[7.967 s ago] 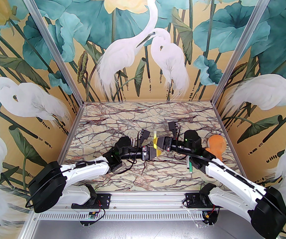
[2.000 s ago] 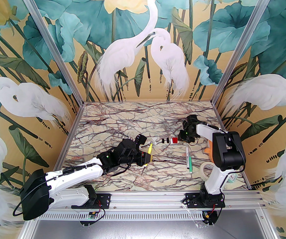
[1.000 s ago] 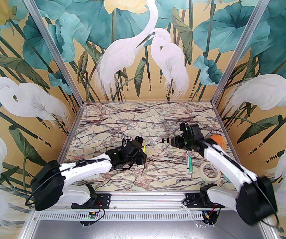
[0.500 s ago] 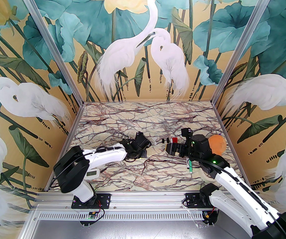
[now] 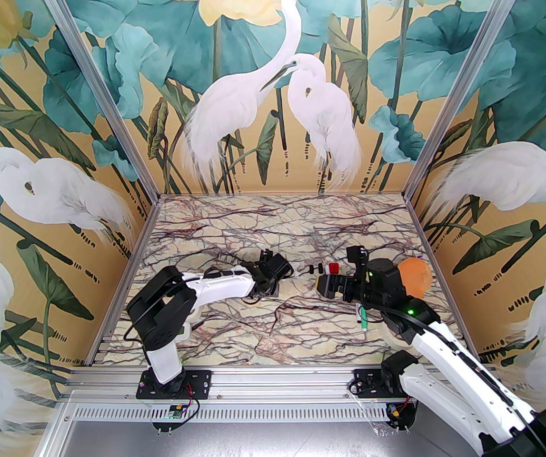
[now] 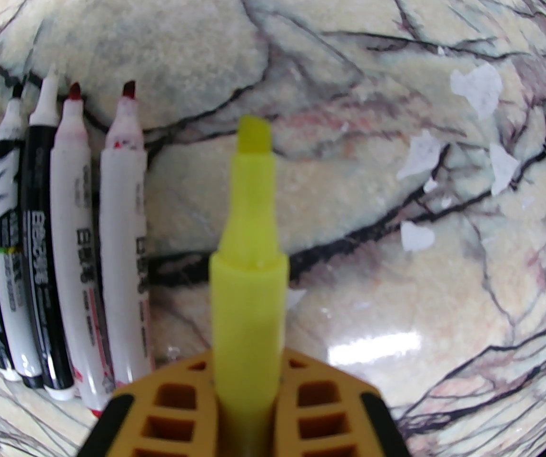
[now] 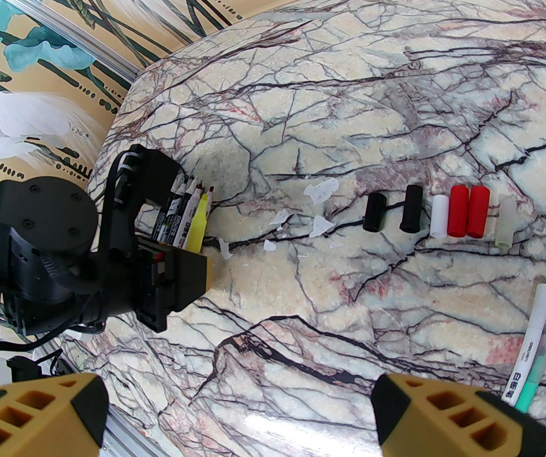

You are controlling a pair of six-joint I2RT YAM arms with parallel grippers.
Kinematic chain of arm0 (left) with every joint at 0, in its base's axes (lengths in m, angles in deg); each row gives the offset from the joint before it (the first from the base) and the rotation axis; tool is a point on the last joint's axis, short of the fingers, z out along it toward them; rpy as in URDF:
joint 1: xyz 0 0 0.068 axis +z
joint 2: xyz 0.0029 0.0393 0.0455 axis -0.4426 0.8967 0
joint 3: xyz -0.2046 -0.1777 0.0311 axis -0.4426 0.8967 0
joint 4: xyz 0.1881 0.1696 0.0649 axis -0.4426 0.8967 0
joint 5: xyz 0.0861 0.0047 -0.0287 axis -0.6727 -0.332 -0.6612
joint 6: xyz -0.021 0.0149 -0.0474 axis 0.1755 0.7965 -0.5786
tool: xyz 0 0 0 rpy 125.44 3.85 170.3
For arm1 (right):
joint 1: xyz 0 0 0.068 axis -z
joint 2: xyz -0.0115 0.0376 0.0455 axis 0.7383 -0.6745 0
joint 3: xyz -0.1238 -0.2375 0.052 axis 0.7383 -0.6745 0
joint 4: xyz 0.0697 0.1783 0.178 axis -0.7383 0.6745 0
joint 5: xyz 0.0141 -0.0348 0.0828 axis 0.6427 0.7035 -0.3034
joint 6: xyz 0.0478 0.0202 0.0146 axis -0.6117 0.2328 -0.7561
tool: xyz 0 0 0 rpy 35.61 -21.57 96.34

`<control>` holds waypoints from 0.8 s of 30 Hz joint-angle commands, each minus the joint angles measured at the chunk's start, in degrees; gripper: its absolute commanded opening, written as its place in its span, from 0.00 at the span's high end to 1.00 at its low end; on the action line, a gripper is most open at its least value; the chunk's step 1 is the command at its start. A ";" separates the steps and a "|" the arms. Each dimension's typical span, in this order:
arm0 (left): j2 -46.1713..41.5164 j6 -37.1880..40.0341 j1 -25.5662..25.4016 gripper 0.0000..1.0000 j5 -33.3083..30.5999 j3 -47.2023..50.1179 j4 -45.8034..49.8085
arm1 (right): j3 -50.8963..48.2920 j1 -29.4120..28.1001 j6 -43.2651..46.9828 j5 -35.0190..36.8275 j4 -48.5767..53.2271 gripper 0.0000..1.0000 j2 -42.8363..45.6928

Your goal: Open the pen caps

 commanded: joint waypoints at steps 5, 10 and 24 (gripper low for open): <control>3.46 1.14 0.58 0.89 -3.81 -3.21 3.23 | -0.55 -0.32 -0.54 0.17 0.53 0.01 0.32; 4.22 0.62 0.59 0.80 -5.12 -4.25 5.05 | -0.82 -0.30 -0.70 0.29 0.93 0.01 0.94; 3.87 1.41 0.50 0.70 -7.32 -6.30 8.16 | -0.87 -0.28 -0.94 0.37 1.47 0.01 0.81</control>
